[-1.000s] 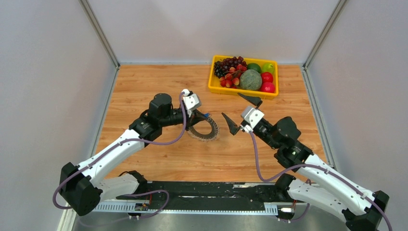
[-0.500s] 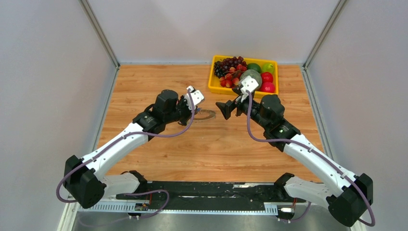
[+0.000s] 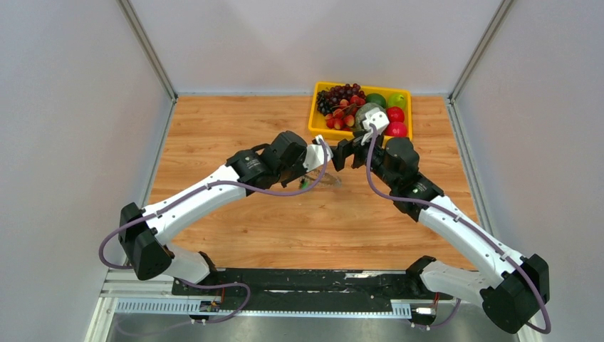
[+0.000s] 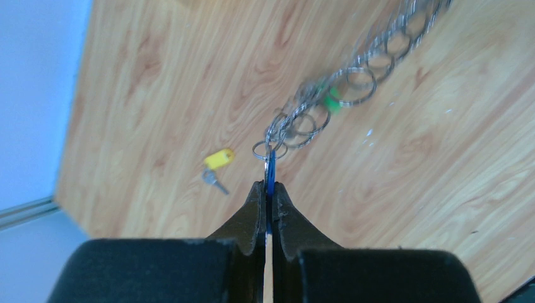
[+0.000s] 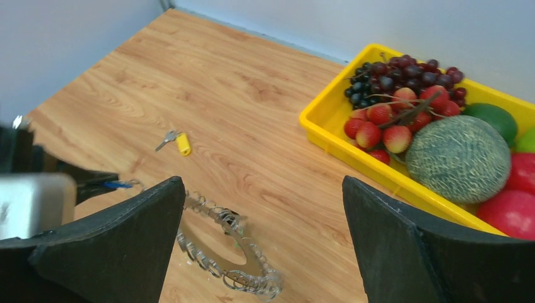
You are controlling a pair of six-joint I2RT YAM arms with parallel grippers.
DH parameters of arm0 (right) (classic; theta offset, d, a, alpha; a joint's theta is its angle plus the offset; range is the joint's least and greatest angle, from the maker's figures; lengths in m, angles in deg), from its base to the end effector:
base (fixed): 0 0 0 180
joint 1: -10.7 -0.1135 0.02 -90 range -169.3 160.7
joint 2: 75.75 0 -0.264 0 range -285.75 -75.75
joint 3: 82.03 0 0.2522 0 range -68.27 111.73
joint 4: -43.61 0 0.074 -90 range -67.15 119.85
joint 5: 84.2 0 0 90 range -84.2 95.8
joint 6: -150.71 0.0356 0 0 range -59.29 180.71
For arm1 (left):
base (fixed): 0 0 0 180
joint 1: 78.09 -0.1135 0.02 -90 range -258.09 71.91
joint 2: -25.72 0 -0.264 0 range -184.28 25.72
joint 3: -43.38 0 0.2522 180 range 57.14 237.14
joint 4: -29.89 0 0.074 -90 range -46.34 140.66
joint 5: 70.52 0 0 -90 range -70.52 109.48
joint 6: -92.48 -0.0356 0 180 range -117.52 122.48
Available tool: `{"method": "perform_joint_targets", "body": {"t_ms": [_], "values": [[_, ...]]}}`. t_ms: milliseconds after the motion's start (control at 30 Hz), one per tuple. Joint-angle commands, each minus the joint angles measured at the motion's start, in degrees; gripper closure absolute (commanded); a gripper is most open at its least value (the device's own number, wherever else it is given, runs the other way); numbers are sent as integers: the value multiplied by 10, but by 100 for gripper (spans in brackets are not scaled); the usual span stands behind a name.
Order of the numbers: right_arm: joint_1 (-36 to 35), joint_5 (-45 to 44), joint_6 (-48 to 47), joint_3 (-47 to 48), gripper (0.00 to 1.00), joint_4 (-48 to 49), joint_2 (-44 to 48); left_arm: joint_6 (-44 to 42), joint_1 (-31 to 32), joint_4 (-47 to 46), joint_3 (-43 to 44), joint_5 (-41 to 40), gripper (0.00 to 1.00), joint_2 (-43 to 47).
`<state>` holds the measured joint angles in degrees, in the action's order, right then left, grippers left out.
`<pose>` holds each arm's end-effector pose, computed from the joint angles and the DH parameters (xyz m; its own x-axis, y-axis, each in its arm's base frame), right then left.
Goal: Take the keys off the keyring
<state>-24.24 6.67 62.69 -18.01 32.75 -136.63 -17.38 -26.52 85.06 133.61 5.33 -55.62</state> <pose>0.2062 0.1447 0.3432 -0.1303 -0.0489 -0.9903 -0.5808 0.8132 0.0363 0.1960 -0.2331 0.3350 -0.2001 0.7822 -0.5900 0.7683 0.4990 0.4010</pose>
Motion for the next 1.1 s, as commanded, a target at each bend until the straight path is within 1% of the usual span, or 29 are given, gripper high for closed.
{"method": "perform_joint_targets", "body": {"t_ms": [0,100,167,200,233,267,300,333,367,400,433,467,500,533,567,600,633,700,767,933,1067], "values": [[5,-136,59,-14,0,27,36,-77,30,7,23,-167,100,10],[7,-163,87,-32,0,48,46,-136,46,-53,-11,-228,100,34],[7,-173,106,-38,0,62,48,-181,49,-123,-47,-262,100,57],[8,-171,116,-43,0,75,49,-195,49,-180,-61,-277,100,66],[9,-165,127,-48,0,90,52,-223,49,-208,-90,-280,100,84],[9,-154,139,-58,0,112,56,-234,49,-264,-103,-276,100,95],[9,-136,146,-73,0,143,62,-252,49,-291,-132,-271,100,116],[9,-114,153,-99,0,206,69,-258,50,-334,-145,-251,100,127],[10,-97,161,-125,0,252,74,-263,50,-347,-168,-235,100,150],[13,-58,150,-147,0,275,77,-263,50,-373,-192,-202,100,175],[14,-12,129,-151,0,271,75,-263,50,-387,-206,-164,100,189],[14,28,113,-142,0,248,69,-266,50,-419,-241,-144,100,223],[14,63,93,-128,0,226,61,-267,50,-436,-257,-98,100,240],[14,103,71,-111,3,207,53,-270,49,-464,-292,-73,100,276],[14,152,56,-103,8,195,46,-271,49,-490,-308,-24,100,293],[14,209,43,-96,11,191,40,-273,49,-504,-337,-4,100,324],[14,240,36,-94,14,191,35,-273,49,-530,-350,25,100,338],[14,275,33,-93,22,199,30,-275,49,-558,-380,46,100,365],[14,312,28,-96,25,208,29,-273,49,-564,-393,60,100,376],[13,390,26,-96,39,231,27,-263,49,-543,-386,95,100,369],[8,423,16,-86,46,219,26,-239,49,-526,-377,122,100,376]]}}
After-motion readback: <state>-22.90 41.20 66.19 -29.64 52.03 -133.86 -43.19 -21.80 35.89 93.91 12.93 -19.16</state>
